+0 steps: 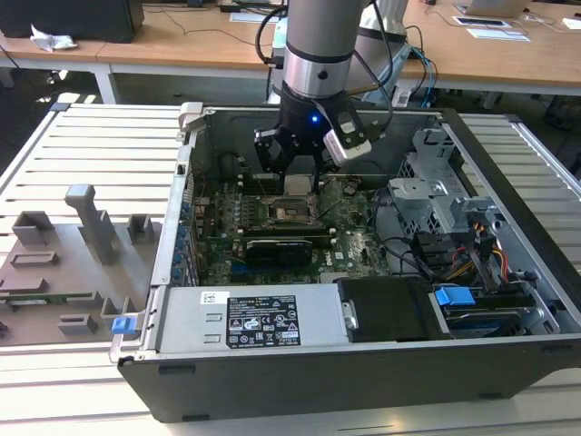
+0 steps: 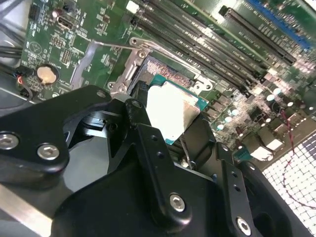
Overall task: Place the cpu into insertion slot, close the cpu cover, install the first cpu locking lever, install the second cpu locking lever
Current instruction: 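Place the cpu into insertion slot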
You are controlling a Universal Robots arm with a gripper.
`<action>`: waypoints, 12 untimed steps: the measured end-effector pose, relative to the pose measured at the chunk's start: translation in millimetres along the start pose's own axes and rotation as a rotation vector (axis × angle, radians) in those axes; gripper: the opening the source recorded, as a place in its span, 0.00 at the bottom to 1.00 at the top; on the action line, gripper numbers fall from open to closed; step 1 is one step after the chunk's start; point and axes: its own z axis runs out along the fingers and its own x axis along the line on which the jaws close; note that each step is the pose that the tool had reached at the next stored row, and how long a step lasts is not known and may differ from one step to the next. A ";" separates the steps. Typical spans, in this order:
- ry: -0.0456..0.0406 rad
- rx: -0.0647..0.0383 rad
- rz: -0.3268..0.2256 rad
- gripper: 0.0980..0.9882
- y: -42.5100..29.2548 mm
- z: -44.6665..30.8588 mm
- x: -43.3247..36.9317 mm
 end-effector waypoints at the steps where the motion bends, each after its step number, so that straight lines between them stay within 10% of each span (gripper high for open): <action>1: 0.0000 0.000 0.000 0.50 0.6 1.1 0.0; 12: 0.0007 0.010 -0.006 0.50 6.0 11.0 -2.9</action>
